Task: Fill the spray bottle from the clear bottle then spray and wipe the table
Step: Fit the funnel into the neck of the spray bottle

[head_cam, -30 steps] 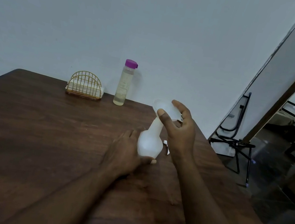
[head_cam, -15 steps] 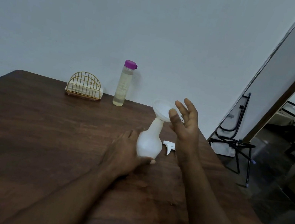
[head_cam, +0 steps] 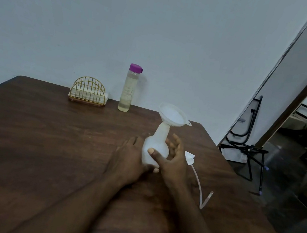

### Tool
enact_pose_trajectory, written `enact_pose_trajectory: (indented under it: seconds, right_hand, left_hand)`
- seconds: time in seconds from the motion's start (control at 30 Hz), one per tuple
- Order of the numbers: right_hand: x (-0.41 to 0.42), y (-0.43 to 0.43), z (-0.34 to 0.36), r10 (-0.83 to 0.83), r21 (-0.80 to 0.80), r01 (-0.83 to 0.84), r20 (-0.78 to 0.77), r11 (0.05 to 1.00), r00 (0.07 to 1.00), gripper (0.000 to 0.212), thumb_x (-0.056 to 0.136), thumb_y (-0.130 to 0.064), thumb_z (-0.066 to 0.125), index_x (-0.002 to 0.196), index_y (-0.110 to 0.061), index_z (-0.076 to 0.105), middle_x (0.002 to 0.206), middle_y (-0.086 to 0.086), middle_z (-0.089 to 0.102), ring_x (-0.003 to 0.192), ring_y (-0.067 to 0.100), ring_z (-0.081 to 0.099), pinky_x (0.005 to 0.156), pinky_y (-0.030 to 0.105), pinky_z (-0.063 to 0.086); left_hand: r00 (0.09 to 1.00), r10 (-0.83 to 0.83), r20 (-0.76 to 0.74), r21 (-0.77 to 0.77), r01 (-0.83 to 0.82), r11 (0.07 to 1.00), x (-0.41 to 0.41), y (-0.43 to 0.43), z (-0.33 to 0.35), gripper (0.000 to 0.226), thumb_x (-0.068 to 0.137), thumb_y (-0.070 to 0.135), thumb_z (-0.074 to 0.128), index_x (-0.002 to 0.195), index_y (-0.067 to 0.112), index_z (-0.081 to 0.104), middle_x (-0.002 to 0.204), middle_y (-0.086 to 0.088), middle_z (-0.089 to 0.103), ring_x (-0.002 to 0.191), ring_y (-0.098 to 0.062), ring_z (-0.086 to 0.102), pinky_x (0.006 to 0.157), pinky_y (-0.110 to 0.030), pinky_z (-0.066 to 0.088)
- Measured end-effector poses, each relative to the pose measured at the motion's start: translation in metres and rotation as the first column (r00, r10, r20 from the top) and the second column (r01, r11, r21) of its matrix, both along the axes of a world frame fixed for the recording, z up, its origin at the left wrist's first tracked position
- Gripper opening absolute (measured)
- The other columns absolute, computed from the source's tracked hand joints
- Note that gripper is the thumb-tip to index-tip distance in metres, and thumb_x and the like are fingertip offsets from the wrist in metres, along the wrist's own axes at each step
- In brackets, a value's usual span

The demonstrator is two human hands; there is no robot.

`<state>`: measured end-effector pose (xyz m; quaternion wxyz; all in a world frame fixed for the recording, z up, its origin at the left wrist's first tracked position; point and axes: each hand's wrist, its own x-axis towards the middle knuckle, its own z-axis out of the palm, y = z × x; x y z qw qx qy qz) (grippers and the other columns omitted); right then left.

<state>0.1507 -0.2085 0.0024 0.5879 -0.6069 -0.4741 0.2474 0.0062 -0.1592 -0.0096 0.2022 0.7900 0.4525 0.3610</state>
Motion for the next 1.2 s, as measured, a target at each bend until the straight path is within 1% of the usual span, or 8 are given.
enact_pose_trajectory:
  seconds: [0.1,0.23,0.4,0.53,0.77,0.87,1.0,1.2]
  right_hand:
    - [0.003,0.004,-0.003,-0.021,-0.031,0.023,0.083,0.999,0.996,0.111,0.055,-0.065,0.092,0.151,-0.036,0.043,0.133,-0.015,0.062,0.115,0.004,0.065,0.065,0.020,0.060]
    - [0.008,0.010,-0.004,-0.028,-0.053,0.035,0.129,0.998,0.991,0.087,0.058,-0.065,0.086,0.135,-0.042,0.050,0.127,-0.015,0.066,0.112,0.009,0.068,0.091,0.041,0.062]
    - [0.007,0.009,-0.009,-0.042,-0.016,0.046,0.167,0.999,0.985,0.081,0.069,-0.064,0.074,0.141,-0.034,0.052,0.133,-0.013,0.065,0.117,0.008,0.065,0.097,0.037,0.058]
    - [0.002,0.005,-0.008,-0.124,0.018,0.122,0.198,0.992,0.972,0.086,0.080,-0.055,0.083,0.152,-0.028,0.045,0.149,-0.011,0.056,0.130,0.007,0.056,0.106,0.034,0.052]
    - [-0.018,-0.012,-0.002,-0.486,0.364,0.361,0.356,0.859,0.798,0.046,0.084,-0.040,0.085,0.115,-0.018,0.058,0.108,-0.008,0.059,0.096,0.012,0.059,0.080,0.036,0.055]
    - [-0.035,-0.014,-0.004,-0.404,0.444,0.199,0.435,0.874,0.805,0.030,0.085,-0.026,0.083,0.103,-0.019,0.059,0.096,-0.008,0.060,0.085,0.010,0.059,0.074,0.029,0.052]
    - [-0.066,-0.003,-0.008,-0.117,0.250,-0.031,0.555,0.968,0.824,0.023,0.087,-0.022,0.077,0.104,-0.025,0.062,0.101,-0.015,0.062,0.093,0.003,0.060,0.081,0.017,0.049]
    - [-0.116,0.041,-0.003,0.020,-0.012,-0.017,0.499,1.000,0.866,0.030,0.095,-0.023,0.068,0.123,-0.028,0.060,0.123,-0.011,0.064,0.108,0.005,0.061,0.093,0.028,0.055]
  left_hand:
    - [1.000,-0.001,-0.002,-0.015,0.001,1.000,0.001,0.002,-0.002,0.112,0.065,0.059,0.086,0.156,0.037,0.025,0.150,0.006,0.047,0.131,-0.019,0.050,0.105,-0.045,0.049]
    - [1.000,0.004,-0.005,-0.014,-0.004,1.000,0.001,0.006,-0.005,0.109,0.068,0.049,0.087,0.156,0.038,0.024,0.151,0.007,0.048,0.134,-0.017,0.048,0.109,-0.046,0.046]
    - [1.000,0.022,0.012,-0.023,-0.022,1.000,0.001,0.009,-0.008,0.107,0.070,0.040,0.088,0.156,0.038,0.025,0.150,0.009,0.049,0.129,-0.016,0.053,0.105,-0.045,0.049]
    - [0.999,0.035,0.015,-0.044,-0.034,0.998,0.001,0.009,-0.008,0.106,0.071,0.041,0.089,0.155,0.039,0.025,0.151,0.008,0.049,0.128,-0.018,0.054,0.105,-0.046,0.050]
    - [0.996,0.068,0.065,-0.127,-0.060,0.990,-0.014,0.013,-0.008,0.102,0.077,0.027,0.088,0.155,0.042,0.025,0.134,0.012,0.060,0.116,-0.009,0.059,0.097,-0.037,0.056]
    - [0.977,0.088,0.193,-0.202,-0.048,0.978,-0.029,0.021,-0.004,0.091,0.078,0.015,0.084,0.151,0.041,0.036,0.119,0.019,0.062,0.094,0.001,0.064,0.083,-0.027,0.058]
    - [0.936,0.160,0.312,-0.248,-0.082,0.965,-0.050,0.040,0.002,0.068,0.083,0.010,0.079,0.142,0.031,0.052,0.108,0.016,0.066,0.090,0.003,0.065,0.071,-0.016,0.051]
    - [0.920,0.254,0.299,-0.227,-0.190,0.955,-0.076,0.080,0.003,0.048,0.089,0.006,0.072,0.133,0.022,0.061,0.105,0.012,0.067,0.091,0.001,0.063,0.071,-0.014,0.046]
